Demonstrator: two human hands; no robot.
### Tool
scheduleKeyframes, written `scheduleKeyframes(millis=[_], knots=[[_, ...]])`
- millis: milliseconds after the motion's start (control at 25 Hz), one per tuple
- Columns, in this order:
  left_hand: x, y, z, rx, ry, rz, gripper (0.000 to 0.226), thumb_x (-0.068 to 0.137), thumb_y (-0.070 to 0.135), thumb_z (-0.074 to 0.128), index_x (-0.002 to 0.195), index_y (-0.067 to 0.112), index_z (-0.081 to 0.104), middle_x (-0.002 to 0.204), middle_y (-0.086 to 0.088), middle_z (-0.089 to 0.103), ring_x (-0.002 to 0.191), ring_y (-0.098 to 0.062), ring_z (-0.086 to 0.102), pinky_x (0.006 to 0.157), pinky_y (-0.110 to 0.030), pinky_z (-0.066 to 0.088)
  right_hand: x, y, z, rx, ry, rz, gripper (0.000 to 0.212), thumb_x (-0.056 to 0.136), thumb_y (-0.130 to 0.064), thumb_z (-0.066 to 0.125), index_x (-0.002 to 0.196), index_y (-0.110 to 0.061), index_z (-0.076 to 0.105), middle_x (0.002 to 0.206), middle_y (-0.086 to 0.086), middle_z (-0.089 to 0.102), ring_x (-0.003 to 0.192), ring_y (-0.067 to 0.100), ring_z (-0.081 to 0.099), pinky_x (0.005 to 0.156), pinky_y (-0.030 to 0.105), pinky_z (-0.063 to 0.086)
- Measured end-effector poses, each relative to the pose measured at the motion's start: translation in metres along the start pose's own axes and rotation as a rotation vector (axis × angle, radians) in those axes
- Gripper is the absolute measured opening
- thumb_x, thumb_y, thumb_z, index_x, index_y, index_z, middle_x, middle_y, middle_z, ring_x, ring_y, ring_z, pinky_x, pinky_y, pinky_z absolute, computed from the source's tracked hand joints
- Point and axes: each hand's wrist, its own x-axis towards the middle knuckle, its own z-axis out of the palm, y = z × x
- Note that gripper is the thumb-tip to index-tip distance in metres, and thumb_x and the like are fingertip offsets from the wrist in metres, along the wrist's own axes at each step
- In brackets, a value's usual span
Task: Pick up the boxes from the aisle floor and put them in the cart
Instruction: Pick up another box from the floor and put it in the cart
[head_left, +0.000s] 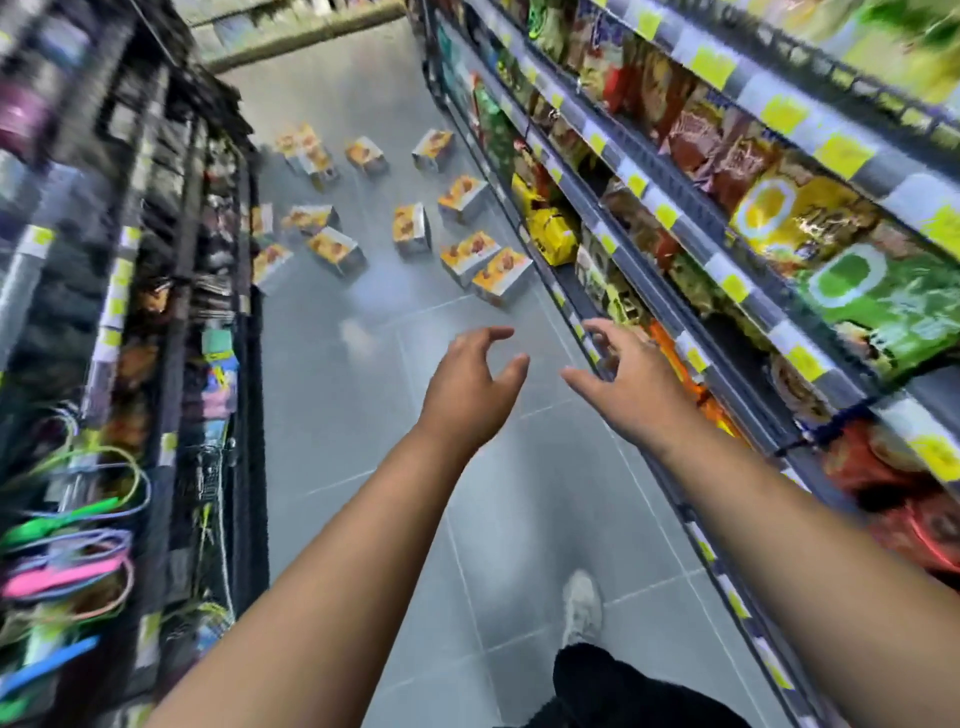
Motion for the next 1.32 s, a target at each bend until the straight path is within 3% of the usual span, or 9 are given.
scheduleKeyframes(millis=[320,680,880,1000,1160,1320], knots=[[0.136,-0.032,-0.043,-0.003,0.123,-0.138,0.041,0.093,0.037,0.06,0.131,0.023,0.054,0.134,-0.001,0.053,0.121,-0.018,0.054,0.103,-0.038,0.044,0.172,-0.048,0.03,0.021,-0.151,-0.074,0.06,0.083,-0.033,0.071,0.138,-0.024,0.048,0.131,0.004,0.051,0.114,0.022,0.054,0.098,0.038,0.045],[0.342,-0.093,-0.071,-0.048,0.069,-0.153,0.042,0.092,0.038,0.06,0.132,0.025,0.053,0.134,0.0,0.053,0.122,-0.017,0.054,0.1,-0.039,0.046,0.364,-0.074,0.085,-0.032,-0.135,0.003,0.072,0.079,-0.031,0.075,0.142,-0.026,0.041,0.135,0.007,0.047,0.118,0.022,0.053,0.099,0.032,0.042],[0.449,-0.114,-0.094,-0.038,-0.003,-0.133,0.041,0.093,0.037,0.06,0.132,0.025,0.053,0.133,0.001,0.052,0.121,-0.016,0.054,0.099,-0.032,0.045,0.46,-0.093,0.105,-0.03,-0.101,0.044,0.068,0.083,-0.027,0.073,0.143,-0.024,0.04,0.136,0.005,0.044,0.109,0.015,0.052,0.086,0.021,0.035],[0.508,-0.131,-0.089,-0.024,-0.053,-0.151,0.043,0.093,0.038,0.06,0.133,0.025,0.052,0.135,0.001,0.051,0.122,-0.016,0.053,0.099,-0.032,0.045,0.516,-0.085,0.119,-0.057,-0.1,0.085,0.069,0.083,-0.028,0.072,0.143,-0.024,0.039,0.136,0.006,0.043,0.113,0.018,0.051,0.082,0.021,0.033],[0.581,-0.161,-0.067,-0.025,-0.1,-0.224,0.046,0.093,0.039,0.06,0.135,0.025,0.05,0.137,0.0,0.051,0.123,-0.017,0.053,0.1,-0.036,0.046,0.601,-0.057,0.142,-0.12,-0.118,0.11,0.073,0.081,-0.033,0.074,0.143,-0.022,0.038,0.14,0.01,0.04,0.123,0.029,0.047,0.091,0.034,0.039],[0.661,-0.203,-0.029,-0.072,-0.118,-0.361,0.046,0.091,0.037,0.063,0.134,0.025,0.05,0.138,0.0,0.049,0.121,-0.017,0.053,0.1,-0.035,0.046,0.698,-0.014,0.177,-0.11,-0.191,0.167,0.074,0.082,-0.03,0.073,0.145,-0.019,0.037,0.145,0.008,0.039,0.129,0.026,0.042,0.097,0.032,0.036]])
